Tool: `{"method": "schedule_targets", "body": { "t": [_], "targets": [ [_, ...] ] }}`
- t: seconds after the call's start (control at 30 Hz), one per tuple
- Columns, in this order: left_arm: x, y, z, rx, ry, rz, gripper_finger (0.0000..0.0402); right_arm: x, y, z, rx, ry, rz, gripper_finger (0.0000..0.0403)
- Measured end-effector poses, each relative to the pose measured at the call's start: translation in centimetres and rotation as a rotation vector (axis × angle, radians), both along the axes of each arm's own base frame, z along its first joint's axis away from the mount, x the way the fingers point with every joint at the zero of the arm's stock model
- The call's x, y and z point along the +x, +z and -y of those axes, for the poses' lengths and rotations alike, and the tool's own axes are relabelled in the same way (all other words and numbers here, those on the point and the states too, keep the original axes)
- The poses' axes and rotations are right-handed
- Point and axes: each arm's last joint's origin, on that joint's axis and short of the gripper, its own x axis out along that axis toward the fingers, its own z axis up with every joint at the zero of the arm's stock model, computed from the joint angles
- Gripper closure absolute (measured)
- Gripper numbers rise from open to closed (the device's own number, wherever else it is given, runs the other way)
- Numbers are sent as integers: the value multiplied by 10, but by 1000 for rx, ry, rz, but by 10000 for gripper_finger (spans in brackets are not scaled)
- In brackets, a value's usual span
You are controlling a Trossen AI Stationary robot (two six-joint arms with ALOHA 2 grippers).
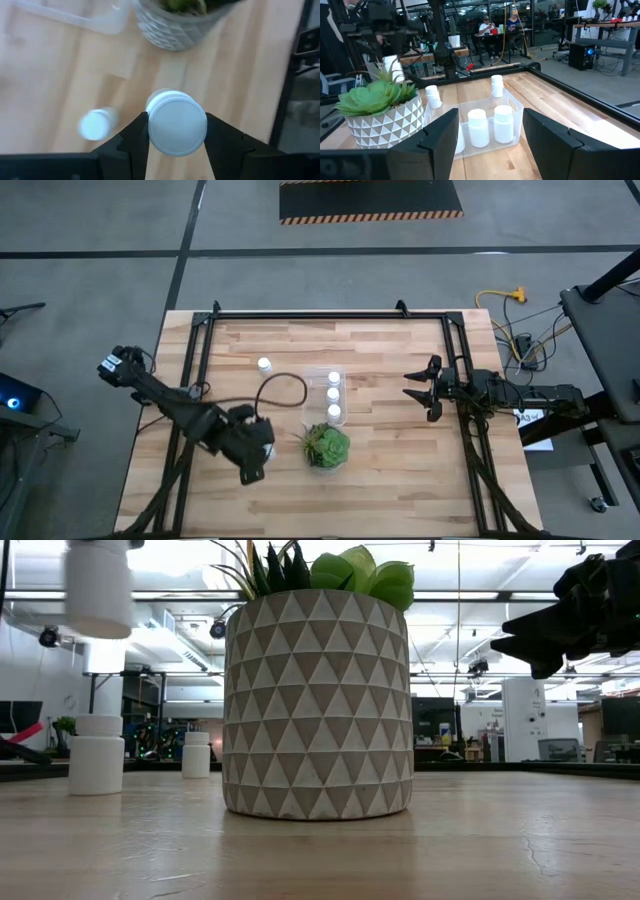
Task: Pick and place pill bottles into a basket
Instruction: Put the white pill bottle into the transparent bin
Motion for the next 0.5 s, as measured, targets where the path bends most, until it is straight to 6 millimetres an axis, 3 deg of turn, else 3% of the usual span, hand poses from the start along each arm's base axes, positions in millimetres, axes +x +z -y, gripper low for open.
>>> {"method": "schedule_targets", "body": {
  "t": [0.5],
  "targets": [
    [26, 63, -86, 53, 80, 69, 260, 0, 0, 0, 0, 0, 0, 193]
  ]
}}
